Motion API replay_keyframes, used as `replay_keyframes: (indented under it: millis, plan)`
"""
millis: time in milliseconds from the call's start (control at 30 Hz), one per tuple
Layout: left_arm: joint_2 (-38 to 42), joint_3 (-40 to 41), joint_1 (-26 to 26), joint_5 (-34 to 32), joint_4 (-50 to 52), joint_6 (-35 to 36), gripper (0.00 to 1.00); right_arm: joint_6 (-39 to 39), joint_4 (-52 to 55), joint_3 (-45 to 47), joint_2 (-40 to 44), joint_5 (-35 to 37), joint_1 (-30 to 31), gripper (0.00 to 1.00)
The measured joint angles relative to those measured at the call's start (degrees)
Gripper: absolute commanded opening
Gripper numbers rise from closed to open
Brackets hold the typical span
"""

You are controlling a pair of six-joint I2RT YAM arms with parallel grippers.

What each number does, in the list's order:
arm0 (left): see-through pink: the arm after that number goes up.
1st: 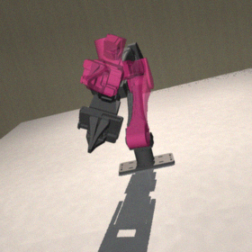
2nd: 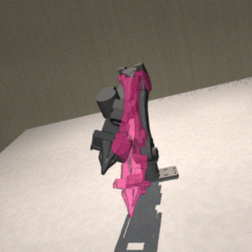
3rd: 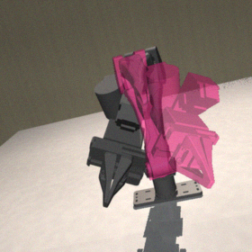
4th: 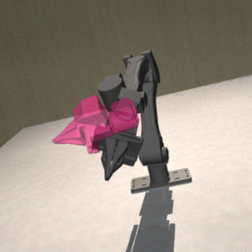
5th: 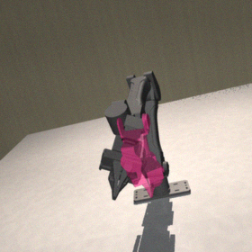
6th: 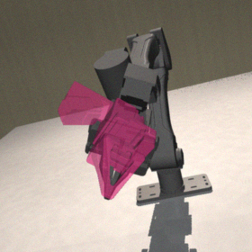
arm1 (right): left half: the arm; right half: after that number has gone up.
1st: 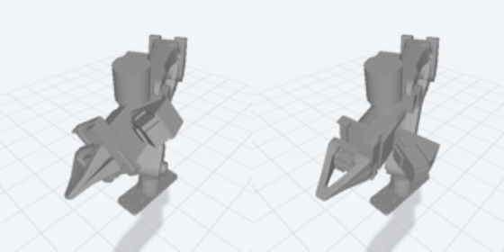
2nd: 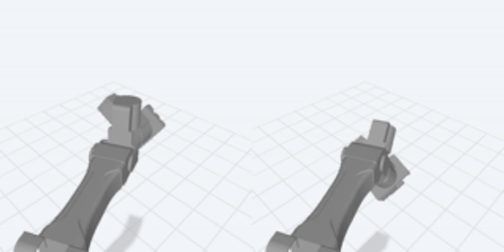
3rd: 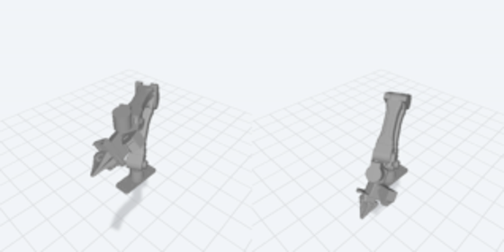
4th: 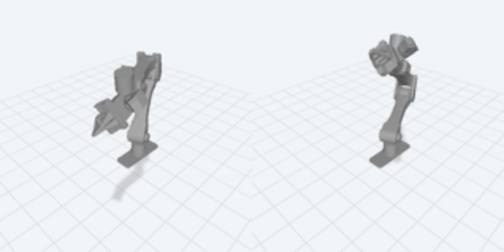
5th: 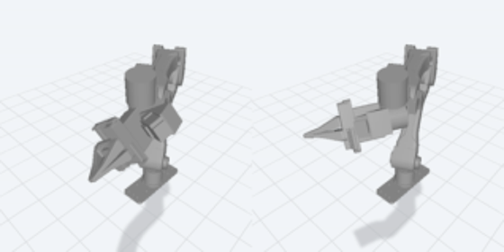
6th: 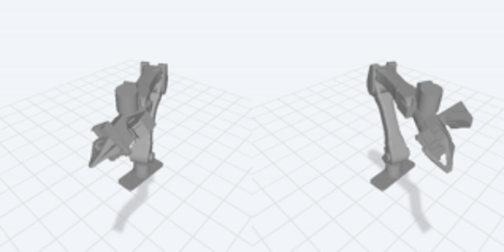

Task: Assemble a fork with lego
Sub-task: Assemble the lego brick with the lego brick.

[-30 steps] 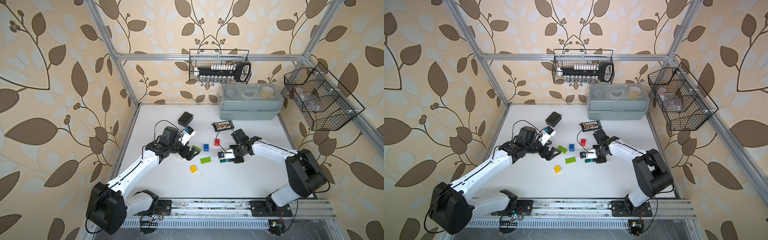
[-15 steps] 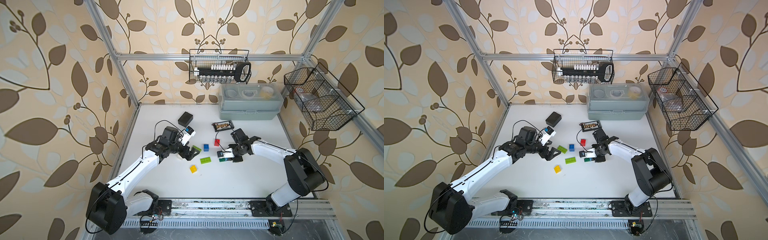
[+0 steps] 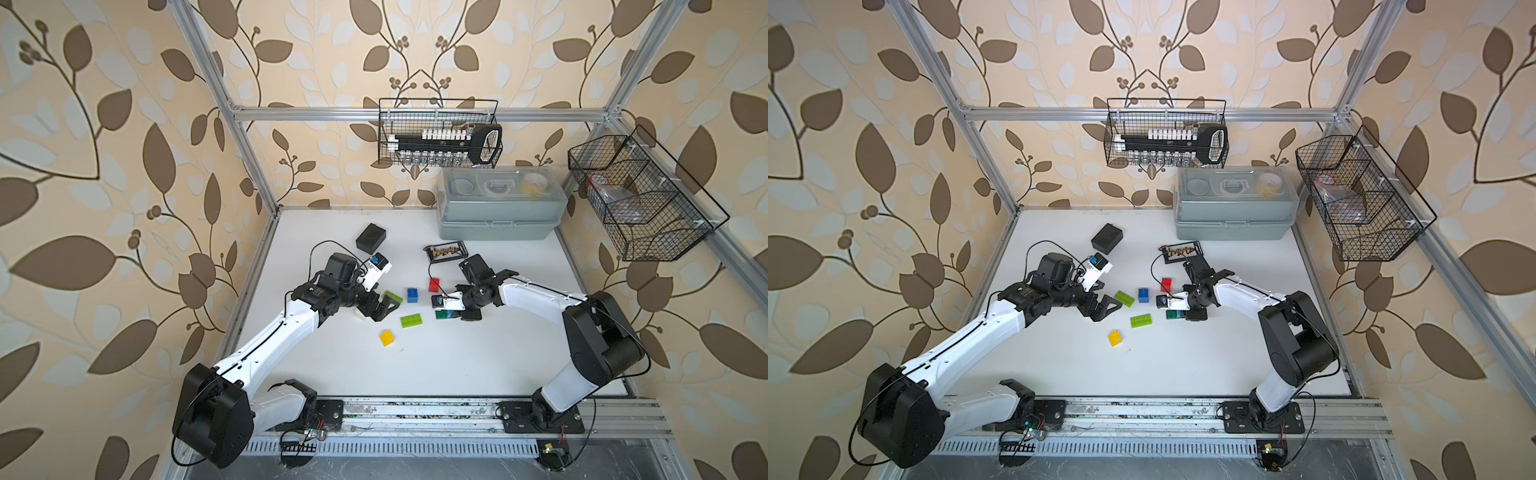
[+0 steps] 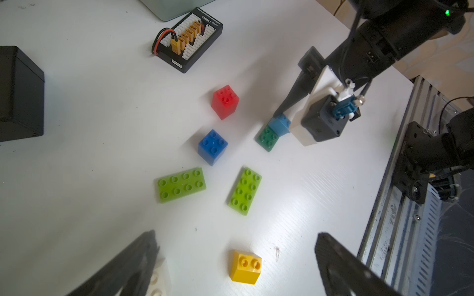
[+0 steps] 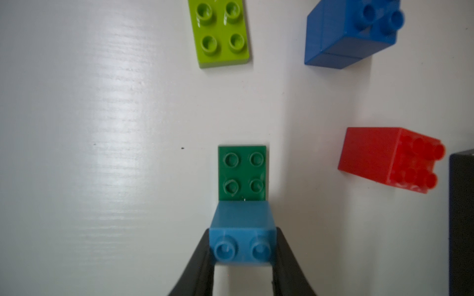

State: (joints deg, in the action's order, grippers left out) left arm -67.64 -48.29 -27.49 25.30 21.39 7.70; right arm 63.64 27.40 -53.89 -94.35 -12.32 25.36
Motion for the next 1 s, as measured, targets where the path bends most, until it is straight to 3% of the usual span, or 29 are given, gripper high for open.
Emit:
replay_keyframes:
  millis: [467,1000]
  plan:
    - [-1.1,-1.3,0.0,0.5,0.7,0.9,0.99,-9.6,-1.1,3.0,2.4,-0.6,-2.2,0.01]
    - [-2.8,-2.3,0.0,0.9,1.6,1.8,0.99,-3.7,2.5,-0.5,-0.6,-2.2,-4.0,0.01]
